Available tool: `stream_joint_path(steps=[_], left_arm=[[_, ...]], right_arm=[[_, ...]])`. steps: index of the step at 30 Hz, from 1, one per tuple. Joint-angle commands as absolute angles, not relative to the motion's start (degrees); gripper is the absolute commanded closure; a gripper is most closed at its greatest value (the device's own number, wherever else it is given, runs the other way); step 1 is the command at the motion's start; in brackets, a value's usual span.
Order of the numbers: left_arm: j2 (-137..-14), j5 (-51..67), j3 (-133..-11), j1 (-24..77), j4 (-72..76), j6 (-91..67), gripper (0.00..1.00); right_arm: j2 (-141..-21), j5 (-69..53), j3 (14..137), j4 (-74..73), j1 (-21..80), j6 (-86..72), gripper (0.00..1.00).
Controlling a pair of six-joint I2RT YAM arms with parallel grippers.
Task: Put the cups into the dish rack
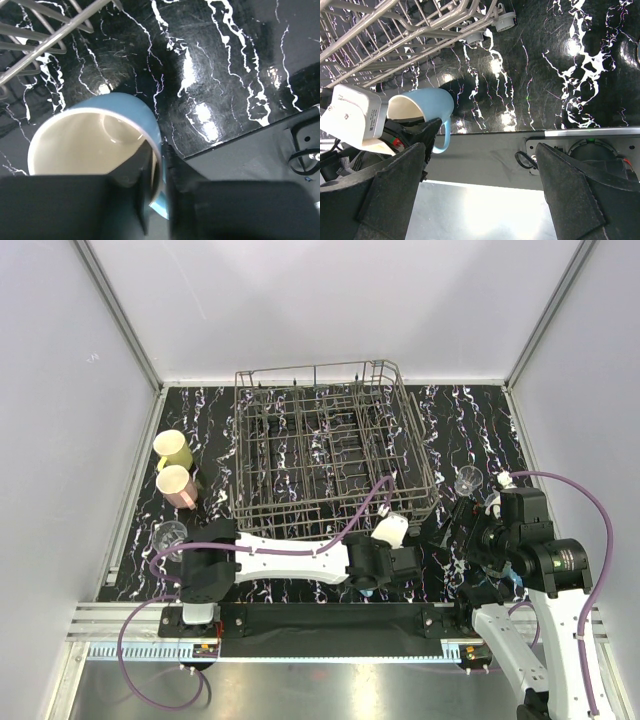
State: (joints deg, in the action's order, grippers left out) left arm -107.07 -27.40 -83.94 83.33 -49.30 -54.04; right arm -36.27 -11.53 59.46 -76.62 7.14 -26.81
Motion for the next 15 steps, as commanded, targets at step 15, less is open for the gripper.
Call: stream_joint_path(steps=[15], left_arm=[[-85.62,-24.18,-82.88,87.27,-41.85,-48.7,1.0]], right_arm=[[-38.76,-21.26,69.69,-77.96,7.56,-23.29,0.0]])
